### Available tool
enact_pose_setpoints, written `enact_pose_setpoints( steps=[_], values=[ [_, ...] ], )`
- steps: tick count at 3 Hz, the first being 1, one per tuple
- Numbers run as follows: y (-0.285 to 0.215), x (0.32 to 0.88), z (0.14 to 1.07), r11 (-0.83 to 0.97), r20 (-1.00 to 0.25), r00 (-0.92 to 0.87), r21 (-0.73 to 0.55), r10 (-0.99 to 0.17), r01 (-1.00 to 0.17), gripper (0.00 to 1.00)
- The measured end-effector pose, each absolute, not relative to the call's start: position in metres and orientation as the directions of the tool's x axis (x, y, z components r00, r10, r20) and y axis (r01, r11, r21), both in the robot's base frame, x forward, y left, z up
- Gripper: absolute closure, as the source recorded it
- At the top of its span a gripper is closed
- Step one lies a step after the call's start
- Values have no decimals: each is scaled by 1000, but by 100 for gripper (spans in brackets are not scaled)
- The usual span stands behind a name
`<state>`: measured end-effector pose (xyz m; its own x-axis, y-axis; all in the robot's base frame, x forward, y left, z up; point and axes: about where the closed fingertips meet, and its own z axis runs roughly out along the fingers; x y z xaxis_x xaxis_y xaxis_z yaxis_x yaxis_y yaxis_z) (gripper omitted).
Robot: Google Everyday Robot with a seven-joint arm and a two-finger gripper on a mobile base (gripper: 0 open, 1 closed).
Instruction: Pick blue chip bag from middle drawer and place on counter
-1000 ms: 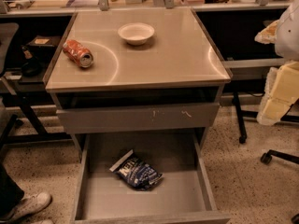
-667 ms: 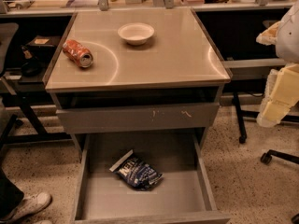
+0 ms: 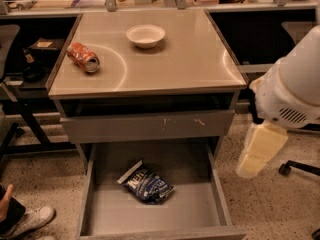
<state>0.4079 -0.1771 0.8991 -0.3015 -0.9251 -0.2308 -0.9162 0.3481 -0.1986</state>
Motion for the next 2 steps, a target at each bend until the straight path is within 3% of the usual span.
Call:
enact_pose_setpoints(
  steps=[1, 2],
  values=[
    [-156, 395, 839, 346, -173, -320, -146, -931, -927, 0],
    [-156, 395, 839, 346, -173, -320, -146, -931, -927, 0]
  ],
)
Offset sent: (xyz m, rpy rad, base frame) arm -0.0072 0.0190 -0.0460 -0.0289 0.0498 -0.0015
